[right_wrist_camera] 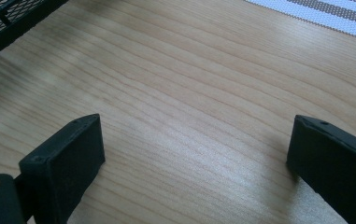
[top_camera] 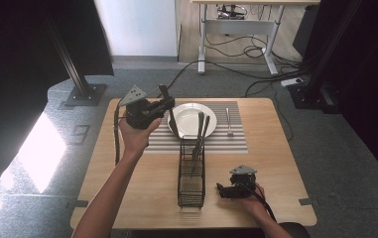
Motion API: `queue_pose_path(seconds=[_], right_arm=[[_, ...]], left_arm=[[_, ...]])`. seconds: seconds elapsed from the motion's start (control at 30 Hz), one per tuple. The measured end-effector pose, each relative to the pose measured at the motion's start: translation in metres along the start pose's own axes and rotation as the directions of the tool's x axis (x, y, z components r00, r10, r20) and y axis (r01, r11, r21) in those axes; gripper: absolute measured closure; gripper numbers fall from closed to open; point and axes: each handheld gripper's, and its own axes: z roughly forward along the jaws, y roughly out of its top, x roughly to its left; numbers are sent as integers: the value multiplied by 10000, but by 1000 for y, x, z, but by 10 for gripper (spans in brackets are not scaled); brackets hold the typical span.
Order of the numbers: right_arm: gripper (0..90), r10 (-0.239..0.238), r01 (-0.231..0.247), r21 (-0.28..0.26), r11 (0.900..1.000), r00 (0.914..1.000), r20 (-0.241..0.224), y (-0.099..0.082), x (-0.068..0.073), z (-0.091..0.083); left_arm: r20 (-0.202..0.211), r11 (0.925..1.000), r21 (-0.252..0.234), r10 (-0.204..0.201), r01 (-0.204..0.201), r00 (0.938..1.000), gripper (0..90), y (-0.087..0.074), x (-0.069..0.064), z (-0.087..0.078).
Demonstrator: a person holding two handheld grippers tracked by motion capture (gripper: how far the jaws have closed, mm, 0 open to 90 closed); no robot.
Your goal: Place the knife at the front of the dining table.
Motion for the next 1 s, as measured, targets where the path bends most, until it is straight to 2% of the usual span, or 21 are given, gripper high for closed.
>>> queue_pose_path(seconds=[0.3,0.7,1.0], right_arm=[[38,5,-5,-1,10000,10000,6,0,0,0],[35,-3,3,-12,10000,10000,4,0,0,0],[35,18,-18,-12,10000,10000,0,0,0,0]], left_arm=[[-297,9999,-168,33,-38,9996,816,5,6,-14],[-597,9999,-98,-101,95,9982,817,-7,20,-23],[-894,9996,140,-248,261,9957,819,-19,31,-23]])
